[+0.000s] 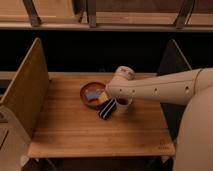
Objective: Pick up the ceramic cup
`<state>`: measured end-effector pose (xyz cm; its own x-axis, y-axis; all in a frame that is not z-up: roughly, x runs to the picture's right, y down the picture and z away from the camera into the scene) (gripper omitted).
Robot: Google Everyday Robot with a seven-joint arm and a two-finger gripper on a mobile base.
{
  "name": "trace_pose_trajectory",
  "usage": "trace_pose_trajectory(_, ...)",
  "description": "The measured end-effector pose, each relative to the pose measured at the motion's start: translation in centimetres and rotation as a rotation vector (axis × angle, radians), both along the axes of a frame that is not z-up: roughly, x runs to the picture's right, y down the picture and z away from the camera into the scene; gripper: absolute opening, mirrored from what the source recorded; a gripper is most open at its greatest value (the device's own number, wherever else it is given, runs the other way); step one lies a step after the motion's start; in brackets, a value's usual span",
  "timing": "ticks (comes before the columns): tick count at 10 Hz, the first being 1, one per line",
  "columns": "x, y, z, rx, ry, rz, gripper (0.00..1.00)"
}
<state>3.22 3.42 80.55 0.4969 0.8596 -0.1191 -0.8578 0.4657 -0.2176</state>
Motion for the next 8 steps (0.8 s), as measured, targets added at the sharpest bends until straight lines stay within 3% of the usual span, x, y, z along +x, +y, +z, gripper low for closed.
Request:
trace_pose_trajectory(4,-0.7,2.8,-0.5,-0.056,0.004,-0.04,0.8)
trace_pose_trajectory(8,-0.7,6.6,-0.9,-0.151,0.044,-0.073,0.8)
